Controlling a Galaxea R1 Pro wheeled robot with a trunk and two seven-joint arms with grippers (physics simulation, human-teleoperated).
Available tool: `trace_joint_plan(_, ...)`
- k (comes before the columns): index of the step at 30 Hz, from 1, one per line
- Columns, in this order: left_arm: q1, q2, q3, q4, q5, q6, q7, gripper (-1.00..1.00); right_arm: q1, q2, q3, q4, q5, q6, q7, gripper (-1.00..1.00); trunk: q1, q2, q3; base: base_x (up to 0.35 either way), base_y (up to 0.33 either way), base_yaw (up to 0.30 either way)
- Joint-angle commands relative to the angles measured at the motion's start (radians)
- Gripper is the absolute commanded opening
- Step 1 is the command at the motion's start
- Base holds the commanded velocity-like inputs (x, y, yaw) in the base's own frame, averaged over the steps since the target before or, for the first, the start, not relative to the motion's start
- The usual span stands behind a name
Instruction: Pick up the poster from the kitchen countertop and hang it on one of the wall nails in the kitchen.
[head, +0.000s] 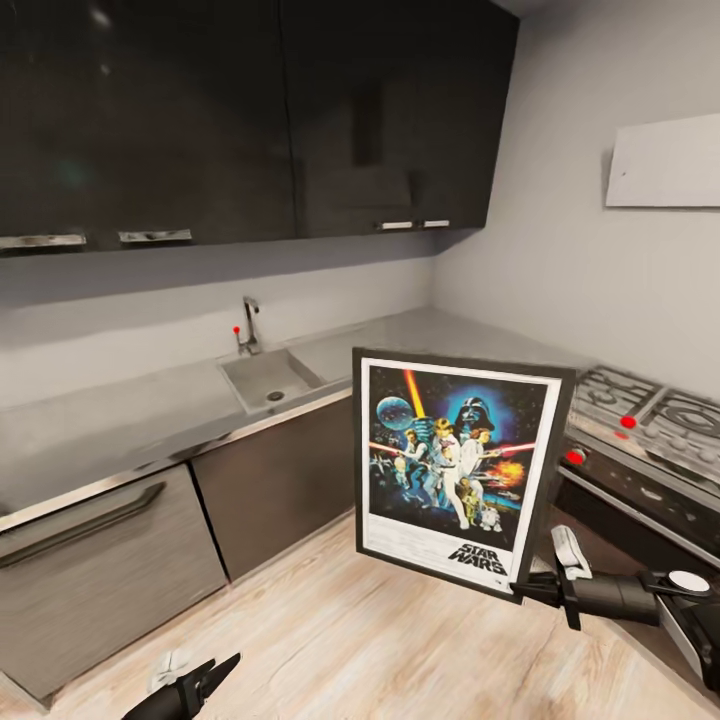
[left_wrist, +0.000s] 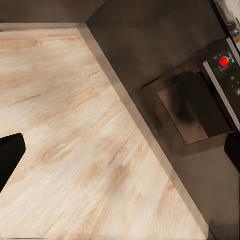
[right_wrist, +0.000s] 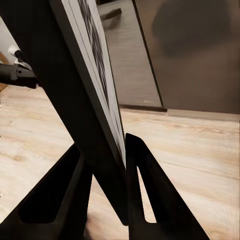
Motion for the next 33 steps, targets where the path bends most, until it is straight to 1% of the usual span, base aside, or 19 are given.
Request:
trace_joint_plan(1,-0.001,0.0,0.0,0.002,0.002,-0.004,-0.003,1.0,-0.001,0.0,0.0,0.0,-0.002,0.002,0.003,-1.0,0.0,-0.002,-0.003,-0.148,0.121,0.257)
trace_joint_plan(5,-0.001,0.0,0.001,0.002,0.002,-0.003,-0.003,1.0,-0.001,0.0,0.001,0.0,-0.002,0.004,-0.003,-1.0,0.0,-0.002,-0.005,-0.214,0.174,0.248)
trace_joint_plan(8,-0.001,0.0,0.001,0.002,0.002,-0.004,-0.003,1.0,-0.001,0.0,0.0,0.0,-0.003,0.007,-0.004,-1.0,0.0,-0.002,-0.005,-0.241,0.191,0.113)
trace_joint_plan(26,-0.001,0.0,0.002,0.002,0.002,-0.003,-0.003,1.0,-0.001,0.0,-0.001,0.0,-0.004,0.008,-0.004,-1.0,0.0,-0.002,-0.006,-0.265,0.186,0.017)
trace_joint_plan(33,-0.001,0.0,0.002,0.002,0.002,-0.004,-0.003,1.0,-0.001,0.0,0.001,-0.001,-0.003,0.007,-0.004,-1.0,0.0,-0.002,-0.009,-0.087,0.046,0.199)
